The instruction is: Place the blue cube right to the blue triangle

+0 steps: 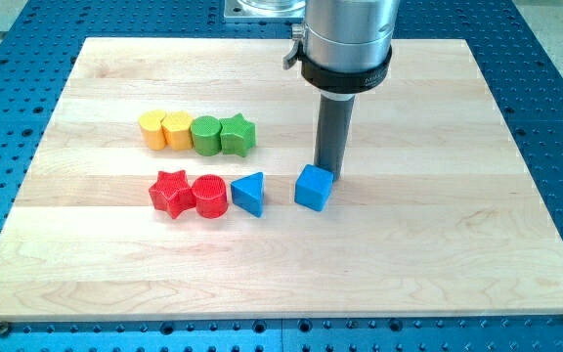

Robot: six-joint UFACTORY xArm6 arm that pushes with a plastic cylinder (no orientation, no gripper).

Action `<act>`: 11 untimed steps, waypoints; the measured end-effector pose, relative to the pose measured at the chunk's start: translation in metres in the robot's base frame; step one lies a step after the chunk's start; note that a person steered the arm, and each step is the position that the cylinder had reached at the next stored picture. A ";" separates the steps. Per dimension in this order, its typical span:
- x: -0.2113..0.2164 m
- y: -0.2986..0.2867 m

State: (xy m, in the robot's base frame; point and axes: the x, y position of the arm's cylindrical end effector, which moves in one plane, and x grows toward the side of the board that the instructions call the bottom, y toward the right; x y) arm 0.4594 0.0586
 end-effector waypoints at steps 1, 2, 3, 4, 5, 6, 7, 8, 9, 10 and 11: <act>0.000 0.016; 0.011 0.047; 0.027 0.037; 0.027 0.001; 0.027 -0.009; 0.024 -0.007; -0.002 -0.002; -0.003 -0.004; -0.003 -0.015; 0.006 -0.018; 0.011 -0.021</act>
State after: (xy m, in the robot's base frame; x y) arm 0.4706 0.0380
